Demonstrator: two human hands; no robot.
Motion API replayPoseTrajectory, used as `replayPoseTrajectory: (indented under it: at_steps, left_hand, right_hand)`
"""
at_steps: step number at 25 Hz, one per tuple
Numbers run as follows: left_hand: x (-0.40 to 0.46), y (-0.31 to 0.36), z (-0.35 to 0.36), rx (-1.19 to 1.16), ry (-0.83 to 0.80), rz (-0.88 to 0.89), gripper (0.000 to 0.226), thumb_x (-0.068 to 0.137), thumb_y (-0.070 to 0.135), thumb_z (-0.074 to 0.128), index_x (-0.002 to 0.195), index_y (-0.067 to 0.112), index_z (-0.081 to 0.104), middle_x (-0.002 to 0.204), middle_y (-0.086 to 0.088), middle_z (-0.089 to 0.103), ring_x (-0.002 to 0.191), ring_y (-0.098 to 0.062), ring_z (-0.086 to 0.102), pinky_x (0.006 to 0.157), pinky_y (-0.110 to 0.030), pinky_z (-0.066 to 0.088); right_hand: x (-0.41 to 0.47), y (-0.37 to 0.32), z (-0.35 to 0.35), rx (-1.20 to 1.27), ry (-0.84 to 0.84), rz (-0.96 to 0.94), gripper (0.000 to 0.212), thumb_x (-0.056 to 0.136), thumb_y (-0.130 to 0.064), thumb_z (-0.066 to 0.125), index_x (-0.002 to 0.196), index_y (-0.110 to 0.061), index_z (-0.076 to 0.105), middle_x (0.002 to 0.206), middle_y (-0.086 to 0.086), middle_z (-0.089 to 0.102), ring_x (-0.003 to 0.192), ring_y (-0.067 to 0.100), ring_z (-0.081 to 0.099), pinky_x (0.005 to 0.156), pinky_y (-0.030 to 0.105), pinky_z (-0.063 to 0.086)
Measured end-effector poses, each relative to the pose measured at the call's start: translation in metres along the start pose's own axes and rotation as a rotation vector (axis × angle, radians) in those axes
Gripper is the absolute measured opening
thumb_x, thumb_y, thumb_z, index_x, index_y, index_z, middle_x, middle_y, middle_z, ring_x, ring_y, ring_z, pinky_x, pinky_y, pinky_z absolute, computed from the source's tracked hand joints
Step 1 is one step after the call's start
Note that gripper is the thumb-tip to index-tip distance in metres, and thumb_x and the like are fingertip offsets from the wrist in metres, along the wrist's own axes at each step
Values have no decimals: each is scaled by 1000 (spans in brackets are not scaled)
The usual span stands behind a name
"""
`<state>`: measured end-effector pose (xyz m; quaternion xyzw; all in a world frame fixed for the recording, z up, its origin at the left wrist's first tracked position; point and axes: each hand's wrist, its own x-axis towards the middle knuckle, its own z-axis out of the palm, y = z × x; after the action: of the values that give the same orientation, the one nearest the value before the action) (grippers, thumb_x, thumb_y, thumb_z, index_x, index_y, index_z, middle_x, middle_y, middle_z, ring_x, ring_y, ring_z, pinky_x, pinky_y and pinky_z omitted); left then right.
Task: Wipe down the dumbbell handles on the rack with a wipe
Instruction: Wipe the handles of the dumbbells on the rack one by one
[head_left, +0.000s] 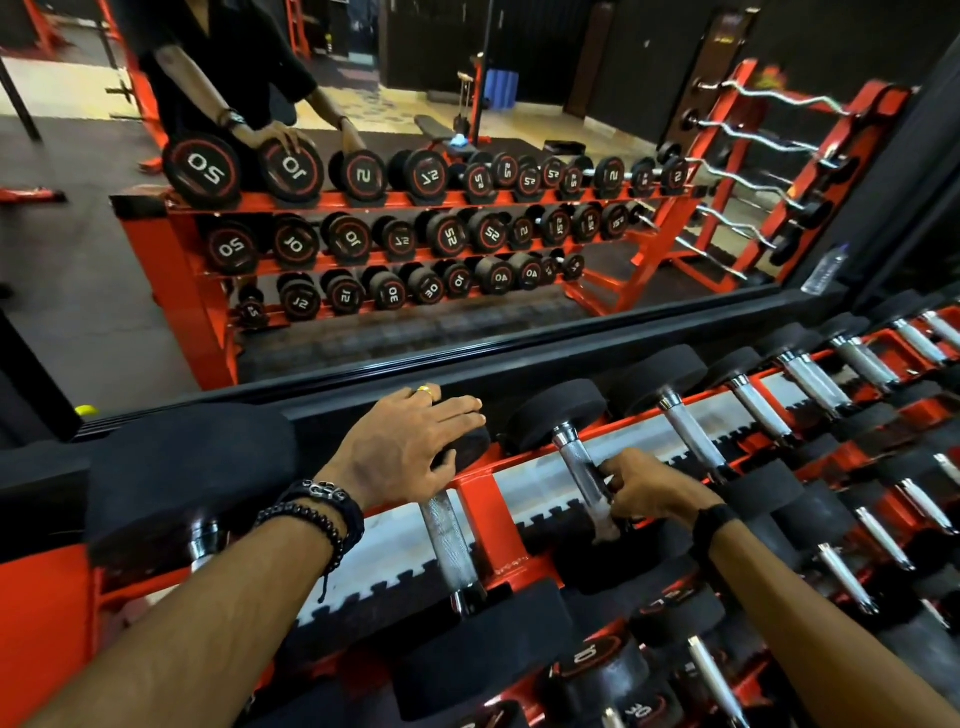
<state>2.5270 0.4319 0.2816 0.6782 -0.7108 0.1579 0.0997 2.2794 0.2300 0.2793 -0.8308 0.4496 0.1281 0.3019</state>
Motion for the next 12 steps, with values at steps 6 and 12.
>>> replayPoseTrajectory:
  at_steps: [6,12]
  left_hand:
    - [0,1,1,-15,11,-2,50,81,33,54,130,22,62,137,4,59,98,-21,60,76,-30,49]
    - [0,0,2,-12,5,5,51,82,35,51,130,22,62,136,4,60,98,-22,61,77,-31,52]
  right_hand:
    - [-8,7,2,-76,198,-24,52,76,-5,73,124,-8,53,111,14,61,95,25,64,81,36,57]
    - [-20,-4,11,-218,242,-177,23,72,1,64,89,-14,60,87,-3,58,83,19,59,64,29,47]
